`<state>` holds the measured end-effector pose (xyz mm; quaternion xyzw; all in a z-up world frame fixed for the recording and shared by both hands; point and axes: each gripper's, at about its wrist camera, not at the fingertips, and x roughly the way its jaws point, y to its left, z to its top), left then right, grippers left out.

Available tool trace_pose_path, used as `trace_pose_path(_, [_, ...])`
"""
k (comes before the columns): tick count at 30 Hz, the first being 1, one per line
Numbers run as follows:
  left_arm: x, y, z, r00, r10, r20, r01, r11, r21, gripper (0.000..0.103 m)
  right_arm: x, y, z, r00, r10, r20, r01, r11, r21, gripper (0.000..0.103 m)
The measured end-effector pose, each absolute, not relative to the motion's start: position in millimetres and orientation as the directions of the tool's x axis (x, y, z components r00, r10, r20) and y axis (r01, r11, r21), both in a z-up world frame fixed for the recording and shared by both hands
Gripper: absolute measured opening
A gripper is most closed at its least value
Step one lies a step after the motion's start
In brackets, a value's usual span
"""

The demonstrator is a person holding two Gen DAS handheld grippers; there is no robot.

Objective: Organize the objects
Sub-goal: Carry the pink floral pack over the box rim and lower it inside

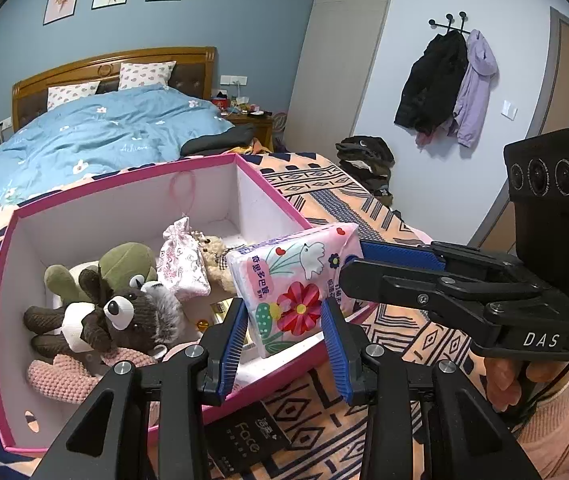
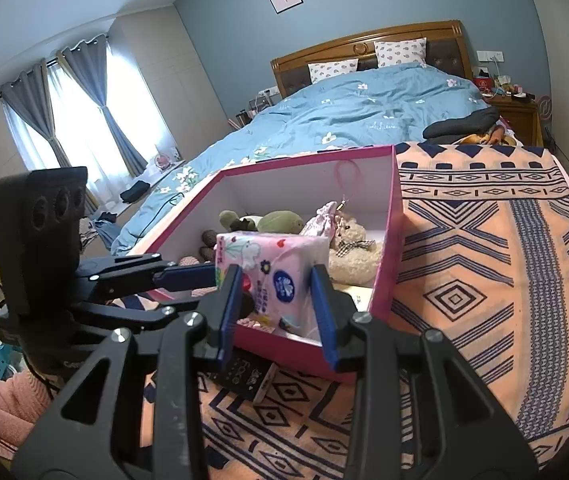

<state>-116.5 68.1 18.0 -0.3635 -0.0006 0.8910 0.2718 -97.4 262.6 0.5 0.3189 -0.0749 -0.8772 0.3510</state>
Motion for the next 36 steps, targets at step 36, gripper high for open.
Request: trace_pose_path(36, [-151, 63, -15, -0.498, 0.487, -0.717, -0.429, -0.857, -0.283, 0.038, -116, 245, -19, -0.543, -0.598, -0.590, 0.526, -0.790, 0.317, 0.043])
